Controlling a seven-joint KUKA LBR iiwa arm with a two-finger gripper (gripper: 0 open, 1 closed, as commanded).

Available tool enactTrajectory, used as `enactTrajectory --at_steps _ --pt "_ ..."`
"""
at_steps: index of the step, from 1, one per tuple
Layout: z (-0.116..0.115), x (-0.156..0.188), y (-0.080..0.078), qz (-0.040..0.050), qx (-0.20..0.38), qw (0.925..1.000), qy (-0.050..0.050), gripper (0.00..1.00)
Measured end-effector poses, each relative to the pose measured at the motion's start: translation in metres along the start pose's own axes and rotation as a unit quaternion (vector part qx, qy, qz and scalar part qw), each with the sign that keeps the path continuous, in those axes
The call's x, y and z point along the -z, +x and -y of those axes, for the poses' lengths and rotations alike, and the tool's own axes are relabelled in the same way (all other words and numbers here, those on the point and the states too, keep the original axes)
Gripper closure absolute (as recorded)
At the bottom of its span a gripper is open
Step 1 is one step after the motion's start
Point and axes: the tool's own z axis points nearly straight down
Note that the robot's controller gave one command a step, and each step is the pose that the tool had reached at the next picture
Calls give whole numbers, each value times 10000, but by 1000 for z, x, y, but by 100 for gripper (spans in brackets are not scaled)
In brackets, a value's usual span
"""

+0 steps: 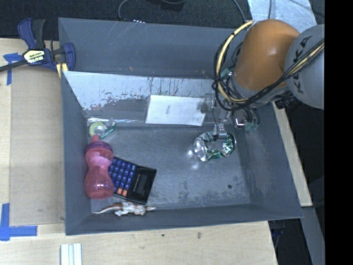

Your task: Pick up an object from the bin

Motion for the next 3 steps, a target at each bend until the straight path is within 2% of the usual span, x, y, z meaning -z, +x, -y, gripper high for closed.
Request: enactTrajectory --at_steps 1,2,3 --pt "0 5 -1 38 2 10000 2 0" --pt "18 -19 2 49 229 9997 -1 0" --pt "30 -59 10 52 -37 10000 5 0"
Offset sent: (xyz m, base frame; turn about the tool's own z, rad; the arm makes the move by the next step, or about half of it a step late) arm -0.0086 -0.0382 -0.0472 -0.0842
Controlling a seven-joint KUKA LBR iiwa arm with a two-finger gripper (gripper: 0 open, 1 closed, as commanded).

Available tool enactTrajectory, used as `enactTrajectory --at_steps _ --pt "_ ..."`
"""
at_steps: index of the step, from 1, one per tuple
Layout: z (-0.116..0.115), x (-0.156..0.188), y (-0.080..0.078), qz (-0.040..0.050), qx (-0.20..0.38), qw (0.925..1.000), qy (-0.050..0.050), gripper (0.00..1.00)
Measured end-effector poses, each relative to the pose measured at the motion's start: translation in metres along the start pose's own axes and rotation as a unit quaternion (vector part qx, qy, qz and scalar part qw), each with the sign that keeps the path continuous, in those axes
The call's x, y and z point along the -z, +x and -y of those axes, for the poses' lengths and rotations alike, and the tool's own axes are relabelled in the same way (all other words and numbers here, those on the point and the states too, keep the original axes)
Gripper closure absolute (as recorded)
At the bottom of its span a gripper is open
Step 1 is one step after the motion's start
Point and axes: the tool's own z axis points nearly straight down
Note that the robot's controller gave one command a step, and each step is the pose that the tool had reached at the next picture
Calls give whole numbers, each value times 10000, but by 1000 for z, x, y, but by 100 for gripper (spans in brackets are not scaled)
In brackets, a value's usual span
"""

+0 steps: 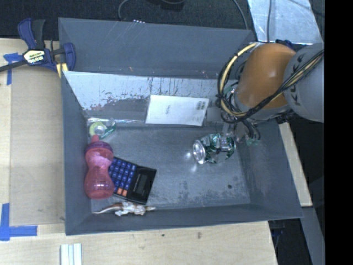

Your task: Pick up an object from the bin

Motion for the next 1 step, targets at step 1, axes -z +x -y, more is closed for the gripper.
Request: enactTrajectory --at_steps 1 --pt "11 -36 -13 10 257 9997 -6 100"
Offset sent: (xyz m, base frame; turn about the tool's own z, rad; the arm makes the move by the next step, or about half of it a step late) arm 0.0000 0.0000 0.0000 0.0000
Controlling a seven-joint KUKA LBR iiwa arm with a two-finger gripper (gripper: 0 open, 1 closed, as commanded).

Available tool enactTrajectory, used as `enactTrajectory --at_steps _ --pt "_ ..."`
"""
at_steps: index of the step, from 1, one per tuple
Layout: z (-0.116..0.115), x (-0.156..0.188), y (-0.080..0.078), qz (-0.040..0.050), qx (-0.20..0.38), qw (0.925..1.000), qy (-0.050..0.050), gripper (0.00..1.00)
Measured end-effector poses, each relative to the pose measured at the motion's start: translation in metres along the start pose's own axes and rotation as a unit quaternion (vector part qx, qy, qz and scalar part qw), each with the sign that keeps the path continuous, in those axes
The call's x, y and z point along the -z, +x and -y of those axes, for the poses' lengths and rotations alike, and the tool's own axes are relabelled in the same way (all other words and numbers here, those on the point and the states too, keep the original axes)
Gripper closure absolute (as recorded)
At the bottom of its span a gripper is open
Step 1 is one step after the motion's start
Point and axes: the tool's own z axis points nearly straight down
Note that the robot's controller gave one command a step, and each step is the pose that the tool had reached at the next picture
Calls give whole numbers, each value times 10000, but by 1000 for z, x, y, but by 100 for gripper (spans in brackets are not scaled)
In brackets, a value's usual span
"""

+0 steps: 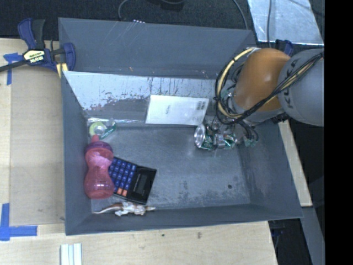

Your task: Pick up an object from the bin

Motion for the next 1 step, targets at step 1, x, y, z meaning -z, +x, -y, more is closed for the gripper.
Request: enactTrajectory --at_steps 1 --pt "0 0 0 0 1 10000 1 100"
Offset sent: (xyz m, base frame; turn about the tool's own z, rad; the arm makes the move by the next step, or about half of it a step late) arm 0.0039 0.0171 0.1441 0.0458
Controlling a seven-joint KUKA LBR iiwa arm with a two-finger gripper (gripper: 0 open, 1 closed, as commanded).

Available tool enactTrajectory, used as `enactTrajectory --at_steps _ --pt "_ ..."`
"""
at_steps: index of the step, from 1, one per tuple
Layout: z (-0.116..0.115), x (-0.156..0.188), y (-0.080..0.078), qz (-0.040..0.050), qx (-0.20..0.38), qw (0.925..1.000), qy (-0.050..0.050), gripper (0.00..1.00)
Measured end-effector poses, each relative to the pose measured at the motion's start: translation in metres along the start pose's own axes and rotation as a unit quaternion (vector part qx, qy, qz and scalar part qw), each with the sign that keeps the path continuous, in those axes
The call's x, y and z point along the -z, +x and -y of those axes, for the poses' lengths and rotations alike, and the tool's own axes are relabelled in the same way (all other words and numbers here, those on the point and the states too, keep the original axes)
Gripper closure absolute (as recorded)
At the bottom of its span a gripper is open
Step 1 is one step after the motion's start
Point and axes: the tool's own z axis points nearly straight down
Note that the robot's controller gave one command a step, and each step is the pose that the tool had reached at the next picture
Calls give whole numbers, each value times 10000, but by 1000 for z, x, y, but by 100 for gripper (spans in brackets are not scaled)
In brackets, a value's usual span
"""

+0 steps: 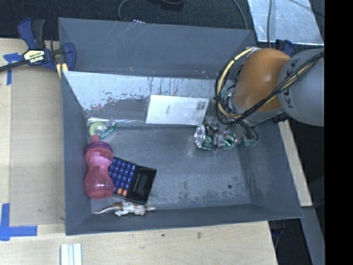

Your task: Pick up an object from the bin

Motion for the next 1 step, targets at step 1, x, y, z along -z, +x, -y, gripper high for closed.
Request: enactTrajectory --at_steps 1 --pt "-17 146 -7 31 -227 9997 0 100"
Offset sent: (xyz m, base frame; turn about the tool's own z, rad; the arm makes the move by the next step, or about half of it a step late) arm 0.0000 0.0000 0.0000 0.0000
